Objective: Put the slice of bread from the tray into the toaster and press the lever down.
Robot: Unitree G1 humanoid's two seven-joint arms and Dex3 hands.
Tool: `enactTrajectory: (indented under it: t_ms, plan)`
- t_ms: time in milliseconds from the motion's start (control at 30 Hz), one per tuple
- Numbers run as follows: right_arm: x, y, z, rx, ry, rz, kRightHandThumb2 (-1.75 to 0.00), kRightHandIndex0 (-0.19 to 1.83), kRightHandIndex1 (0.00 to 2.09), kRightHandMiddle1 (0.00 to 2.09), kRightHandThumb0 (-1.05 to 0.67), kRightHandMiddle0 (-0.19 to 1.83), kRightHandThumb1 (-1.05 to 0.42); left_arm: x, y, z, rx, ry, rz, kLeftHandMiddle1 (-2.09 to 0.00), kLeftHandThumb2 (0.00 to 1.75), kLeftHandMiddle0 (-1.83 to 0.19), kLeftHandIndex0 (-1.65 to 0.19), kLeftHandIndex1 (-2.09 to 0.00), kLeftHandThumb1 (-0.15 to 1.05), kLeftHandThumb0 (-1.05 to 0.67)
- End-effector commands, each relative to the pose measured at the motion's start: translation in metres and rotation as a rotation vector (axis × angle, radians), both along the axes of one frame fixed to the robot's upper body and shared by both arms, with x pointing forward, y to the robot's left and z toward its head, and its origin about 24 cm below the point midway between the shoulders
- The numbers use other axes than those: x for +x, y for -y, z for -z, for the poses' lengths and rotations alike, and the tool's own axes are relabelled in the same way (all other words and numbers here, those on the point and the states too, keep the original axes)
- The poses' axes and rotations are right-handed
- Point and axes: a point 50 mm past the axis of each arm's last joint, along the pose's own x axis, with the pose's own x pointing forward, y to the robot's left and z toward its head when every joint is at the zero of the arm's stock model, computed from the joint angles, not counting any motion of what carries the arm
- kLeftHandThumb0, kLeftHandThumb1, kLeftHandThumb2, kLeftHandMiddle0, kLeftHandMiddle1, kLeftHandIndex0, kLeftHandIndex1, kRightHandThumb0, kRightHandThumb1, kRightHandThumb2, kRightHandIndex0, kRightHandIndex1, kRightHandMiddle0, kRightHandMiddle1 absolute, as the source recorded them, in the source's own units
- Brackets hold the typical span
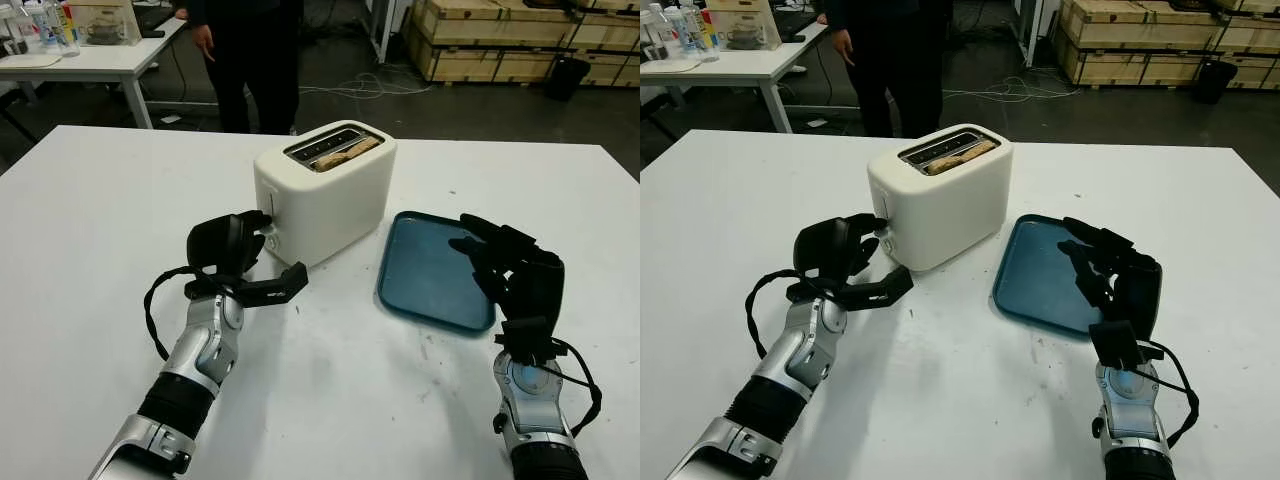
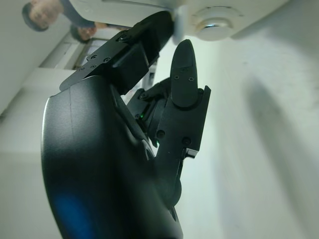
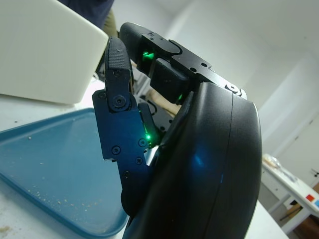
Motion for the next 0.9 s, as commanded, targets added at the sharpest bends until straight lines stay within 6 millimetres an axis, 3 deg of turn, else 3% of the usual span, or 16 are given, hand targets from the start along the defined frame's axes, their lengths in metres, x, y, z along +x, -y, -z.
enactTrajectory:
  t_ms: [0, 133, 400, 533, 633, 700, 800, 867]
  plan:
    - [-0.011, 0.010, -0.006, -0.014, 0.024, 0.008, -0.23, 1.11, 0.31, 0.00, -0.47, 1.10, -0.92, -0.062, 0.070, 0.092, -0.111, -0.652, 0.242, -0.91, 0.36, -0.70, -0.97, -0.06, 0.92, -0.23]
    - [-0.013, 0.011, -0.003, -0.013, -0.006, 0.014, -0.23, 1.12, 0.31, 0.00, -0.51, 1.11, -0.92, -0.062, 0.079, 0.100, -0.102, -0.818, 0.253, -0.79, 0.32, -0.60, -0.93, -0.03, 0.92, -0.21]
    - [-0.001, 0.007, 0.000, -0.015, -0.004, 0.009, -0.24, 1.10, 0.31, 0.00, -0.52, 1.11, -0.92, -0.045, 0.074, 0.098, -0.005, -0.912, 0.288, -0.69, 0.28, -0.60, -0.91, -0.02, 0.92, -0.21]
    - [0.005, 0.004, 0.000, -0.006, -0.013, 0.008, -0.24, 1.09, 0.29, 0.00, -0.52, 1.09, -0.92, -0.038, 0.073, 0.095, 0.029, -0.879, 0.312, -0.65, 0.26, -0.63, -0.90, -0.01, 0.92, -0.24]
    - [0.009, 0.003, -0.001, 0.011, -0.004, 0.003, -0.23, 1.11, 0.28, 0.00, -0.52, 1.09, -0.92, -0.030, 0.071, 0.080, -0.031, -0.778, 0.275, -0.65, 0.30, -0.65, -0.90, -0.02, 0.92, -0.22]
    - [0.011, 0.001, -0.001, 0.023, 0.002, -0.004, -0.23, 1.11, 0.28, 0.00, -0.52, 1.09, -0.92, -0.026, 0.065, 0.064, -0.091, -0.617, 0.252, -0.67, 0.34, -0.69, -0.91, -0.02, 0.92, -0.22]
    - [0.014, -0.001, -0.001, 0.033, 0.000, -0.006, -0.23, 1.11, 0.28, 0.00, -0.50, 1.09, -0.92, -0.026, 0.053, 0.040, -0.176, -0.351, 0.203, -0.98, 0.36, -0.73, -0.97, -0.05, 0.92, -0.23]
    - [0.016, -0.002, -0.001, 0.031, -0.006, -0.004, -0.23, 1.11, 0.28, 0.00, -0.50, 1.09, -0.92, -0.028, 0.044, 0.024, -0.239, -0.186, 0.165, -0.86, 0.41, -0.72, -0.90, -0.02, 0.92, -0.25]
